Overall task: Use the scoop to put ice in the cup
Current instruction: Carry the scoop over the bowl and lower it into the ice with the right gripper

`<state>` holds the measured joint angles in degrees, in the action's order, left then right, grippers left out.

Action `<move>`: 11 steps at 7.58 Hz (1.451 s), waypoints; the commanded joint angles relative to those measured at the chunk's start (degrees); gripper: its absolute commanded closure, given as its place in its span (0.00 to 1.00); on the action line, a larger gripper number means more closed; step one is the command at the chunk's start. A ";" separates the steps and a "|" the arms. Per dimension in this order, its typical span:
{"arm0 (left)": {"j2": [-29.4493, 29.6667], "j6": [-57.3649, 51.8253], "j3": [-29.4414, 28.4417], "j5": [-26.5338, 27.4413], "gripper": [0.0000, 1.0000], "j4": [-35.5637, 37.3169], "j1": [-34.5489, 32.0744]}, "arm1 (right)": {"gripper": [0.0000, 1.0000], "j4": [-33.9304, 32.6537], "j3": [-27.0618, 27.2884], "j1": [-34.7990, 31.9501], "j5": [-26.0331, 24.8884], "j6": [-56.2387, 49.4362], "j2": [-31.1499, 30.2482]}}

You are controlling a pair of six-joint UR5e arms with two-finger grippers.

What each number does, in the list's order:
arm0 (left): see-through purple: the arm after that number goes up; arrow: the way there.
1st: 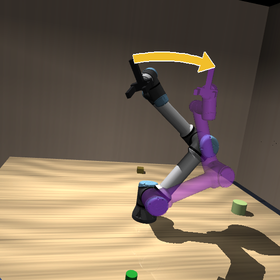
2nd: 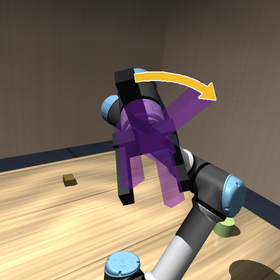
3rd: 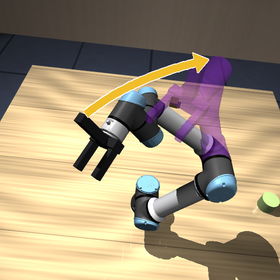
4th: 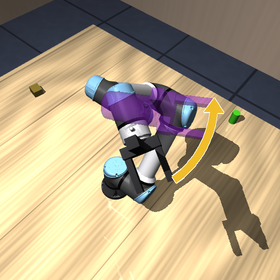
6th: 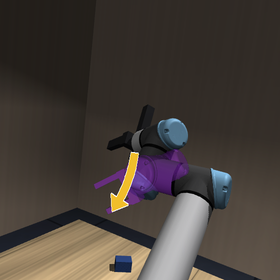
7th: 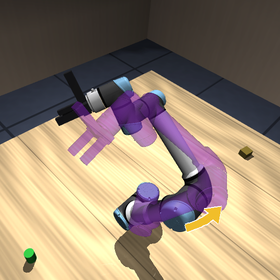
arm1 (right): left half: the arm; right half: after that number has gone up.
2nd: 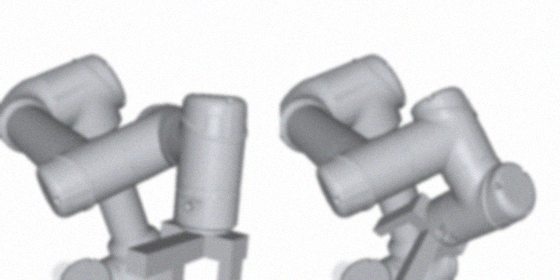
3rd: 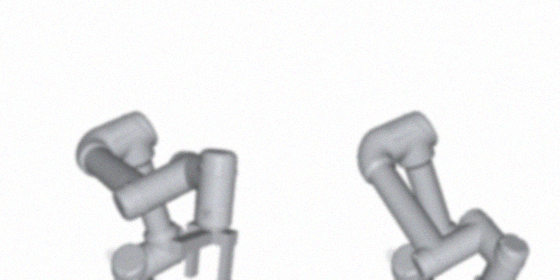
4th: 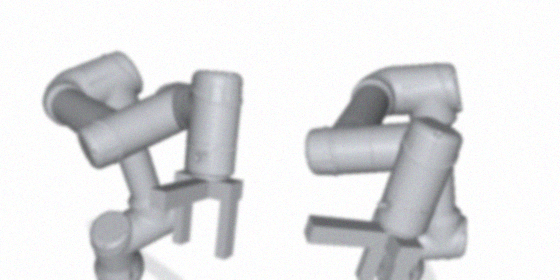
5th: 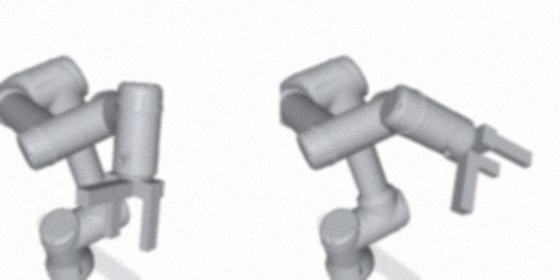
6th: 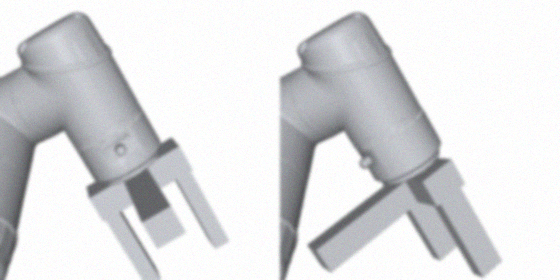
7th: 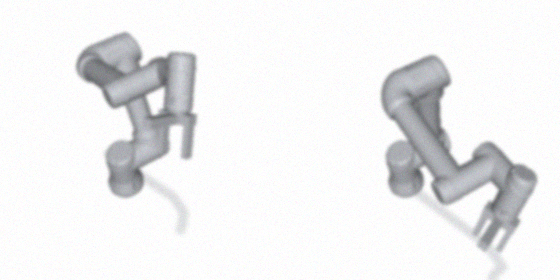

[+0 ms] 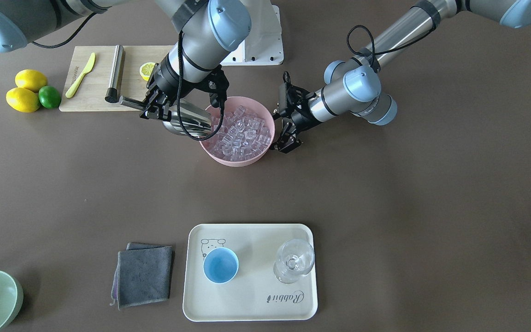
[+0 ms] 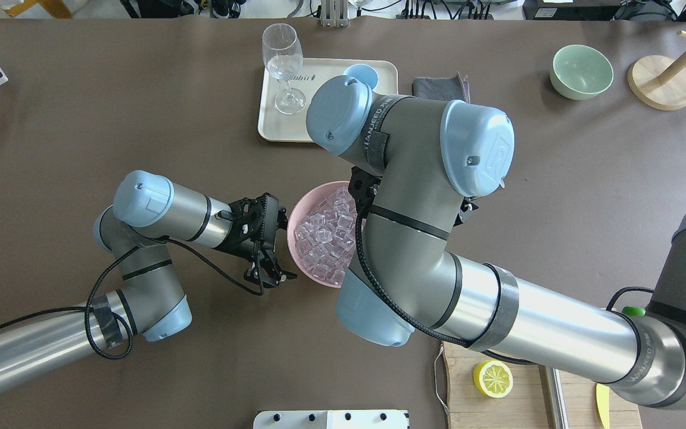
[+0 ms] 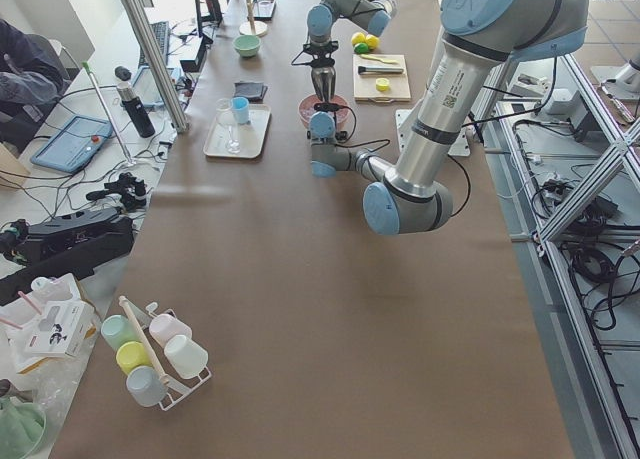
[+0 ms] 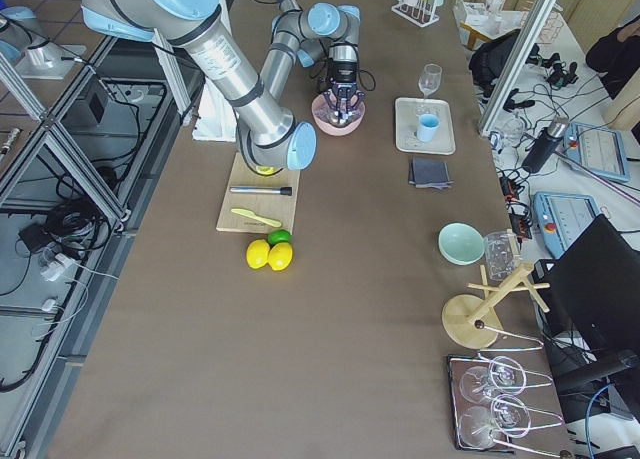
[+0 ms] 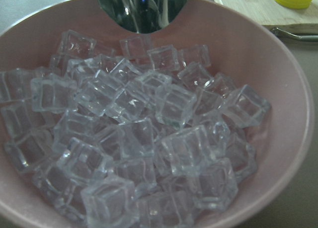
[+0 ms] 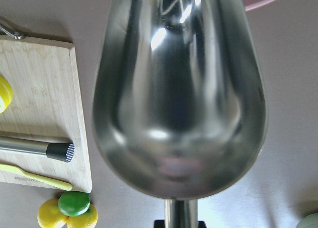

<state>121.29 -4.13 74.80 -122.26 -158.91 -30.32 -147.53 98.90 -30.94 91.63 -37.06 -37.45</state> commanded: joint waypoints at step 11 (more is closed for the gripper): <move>-0.18 0.00 0.00 0.00 0.02 0.00 0.00 | 1.00 8.75 -13.30 2.02 0.65 8.05 5.10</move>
<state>121.14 -4.13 74.80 -122.26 -158.91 -30.35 -140.13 85.52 -28.95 92.22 -30.32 -31.93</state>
